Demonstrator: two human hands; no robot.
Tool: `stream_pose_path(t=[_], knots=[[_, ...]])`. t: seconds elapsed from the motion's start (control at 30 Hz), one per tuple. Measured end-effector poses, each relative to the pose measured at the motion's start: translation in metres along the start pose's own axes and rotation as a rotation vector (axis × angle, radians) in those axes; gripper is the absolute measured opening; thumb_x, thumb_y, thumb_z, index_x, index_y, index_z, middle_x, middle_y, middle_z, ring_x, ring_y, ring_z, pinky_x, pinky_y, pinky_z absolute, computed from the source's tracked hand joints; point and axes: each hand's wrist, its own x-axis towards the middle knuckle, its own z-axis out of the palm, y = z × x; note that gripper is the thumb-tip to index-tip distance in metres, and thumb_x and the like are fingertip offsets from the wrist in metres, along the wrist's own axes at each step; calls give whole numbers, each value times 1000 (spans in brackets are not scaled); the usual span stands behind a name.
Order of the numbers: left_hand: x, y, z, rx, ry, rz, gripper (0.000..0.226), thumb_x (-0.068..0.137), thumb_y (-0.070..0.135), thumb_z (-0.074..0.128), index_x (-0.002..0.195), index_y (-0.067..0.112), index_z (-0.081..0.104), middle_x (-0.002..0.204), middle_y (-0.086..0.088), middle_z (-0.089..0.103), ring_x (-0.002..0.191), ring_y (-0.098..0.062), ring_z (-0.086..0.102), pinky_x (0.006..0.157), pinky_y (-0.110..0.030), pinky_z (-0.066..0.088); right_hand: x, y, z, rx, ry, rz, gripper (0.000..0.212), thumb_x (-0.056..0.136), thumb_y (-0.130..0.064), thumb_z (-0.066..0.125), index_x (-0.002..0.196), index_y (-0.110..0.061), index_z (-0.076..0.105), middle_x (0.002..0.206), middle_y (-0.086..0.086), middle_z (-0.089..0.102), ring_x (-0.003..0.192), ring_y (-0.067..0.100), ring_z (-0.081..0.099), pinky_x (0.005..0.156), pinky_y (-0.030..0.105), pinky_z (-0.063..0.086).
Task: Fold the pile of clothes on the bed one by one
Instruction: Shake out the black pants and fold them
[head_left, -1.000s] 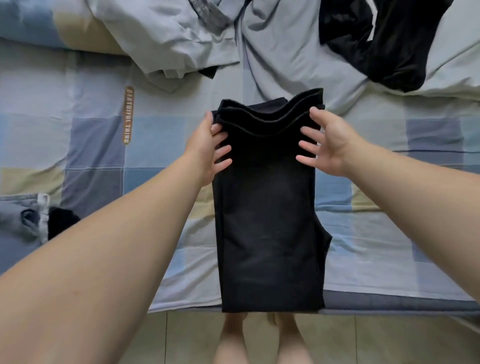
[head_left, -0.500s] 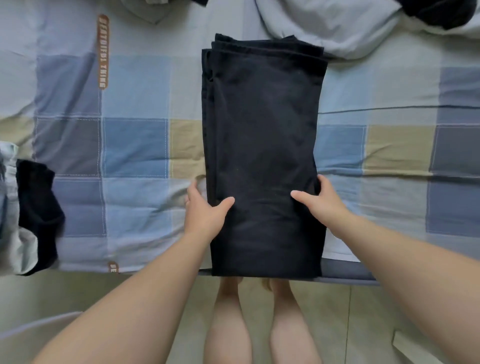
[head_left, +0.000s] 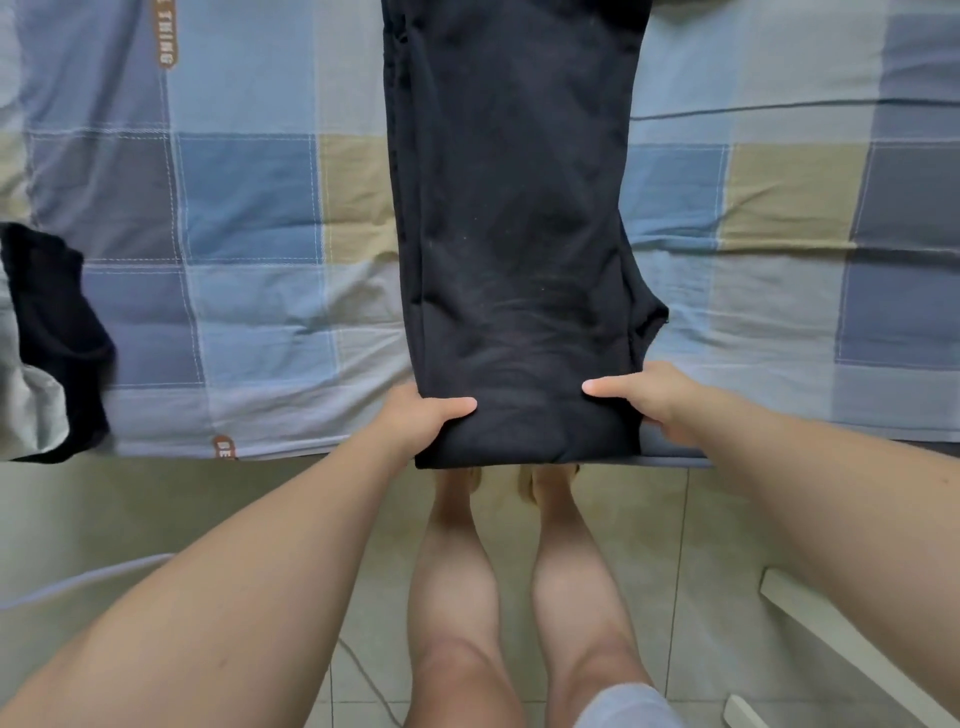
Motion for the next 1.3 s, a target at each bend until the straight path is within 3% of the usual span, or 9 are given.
stream_pose_path(t=[0.13,0.23,0.4,0.5,0.7,1.0,1.1,1.2,1.3], knots=[[-30,-10,-6,-19,-41,-59,42,81,26,83,118,18,65,114,0,73,101,-23,71,94,-40,57,-43,13,1,-4,-11,-7,64,74,-33,85,129,-14,60,120,-1,69,107,20,66,95,37,53],[-66,-13,-9,12,-25,-83,54,77,30,85,122,12,63,117,-4,71,102,-26,70,96,-44,56,-87,27,4,-19,17,10,52,75,-30,82,120,-14,63,112,3,71,98,25,69,80,36,57],[-140,-9,-18,36,-54,-197,41,85,27,79,119,16,60,113,-3,69,92,-21,69,70,-34,60,-166,38,3,102,-13,58,34,82,-18,78,113,-16,66,113,2,73,102,23,70,92,40,58],[-176,-3,-28,53,-105,-259,32,88,28,76,115,17,61,107,-2,70,87,-19,69,73,-33,60,-204,30,-5,105,-70,108,31,84,-18,77,112,-15,63,109,2,72,91,18,68,69,29,55],[-210,44,-42,-179,-126,-319,21,89,22,66,102,15,51,72,-4,54,37,-17,53,70,-36,56,-238,-21,-29,229,-83,181,23,87,-18,74,105,-16,60,88,3,65,69,15,61,54,23,47],[-154,177,-60,-617,-166,-105,19,93,33,58,96,14,59,66,-2,64,64,-16,63,74,-36,52,-195,-164,-69,505,-84,63,13,97,-24,57,94,-11,60,67,4,68,59,12,59,50,20,49],[-125,215,-53,-691,-156,39,31,100,43,53,112,18,64,91,-1,75,93,-17,67,80,-35,50,-157,-196,-67,681,-64,-26,18,99,-30,55,109,-17,63,87,4,77,89,17,69,70,29,52],[-90,232,-32,-430,-60,293,48,102,50,48,140,21,52,132,3,63,127,-19,54,98,-35,42,-115,-208,-51,533,-63,-231,51,99,-47,53,144,-23,48,142,1,59,135,20,49,102,37,40],[-36,210,-12,326,198,620,61,95,53,55,151,31,42,156,4,41,146,-21,33,116,-40,31,-60,-195,-23,-188,151,-514,74,89,-62,53,156,-38,29,166,-8,21,153,21,16,120,43,18]])
